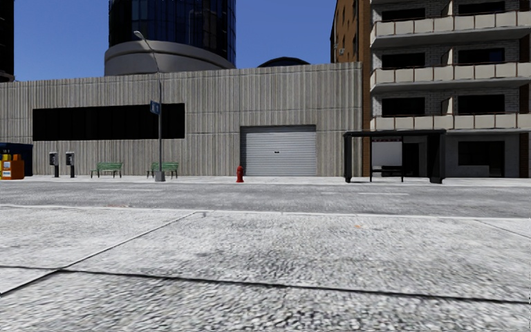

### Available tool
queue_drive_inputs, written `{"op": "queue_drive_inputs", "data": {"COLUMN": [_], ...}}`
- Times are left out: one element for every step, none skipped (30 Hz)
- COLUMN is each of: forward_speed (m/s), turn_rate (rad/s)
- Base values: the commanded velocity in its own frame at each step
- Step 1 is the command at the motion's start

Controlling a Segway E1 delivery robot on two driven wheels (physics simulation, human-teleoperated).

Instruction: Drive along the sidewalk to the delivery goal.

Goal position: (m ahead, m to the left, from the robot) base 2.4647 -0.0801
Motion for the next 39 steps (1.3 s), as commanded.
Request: {"op": "queue_drive_inputs", "data": {"forward_speed": [2.00, 2.00, 2.00, 2.00, 2.00, 2.00, 2.00, 2.00, 2.00, 2.00, 2.00, 2.00, 2.00, 2.00, 2.00, 2.00, 2.00, 2.00, 2.00, 2.00, 2.00, 2.00, 2.00, 2.00, 2.00, 2.00, 1.90, 1.62, 1.43, 1.43, 1.28, 1.05, 0.79, 0.79, 0.56, 0.42, 0.29, 0.29, 0.00], "turn_rate": [0.00, 0.00, 0.00, 0.00, 0.00, 0.00, 0.00, 0.00, 0.02, 0.10, 0.10, 0.15, 0.17, 0.17, 0.17, 0.18, 0.18, 0.18, 0.18, 0.19, 0.21, 0.21, 0.22, 0.22, 0.22, 0.22, 0.22, 0.22, 0.22, 0.22, 0.22, 0.22, 0.22, 0.22, 0.22, 0.22, 0.22, 0.22, 0.03]}}
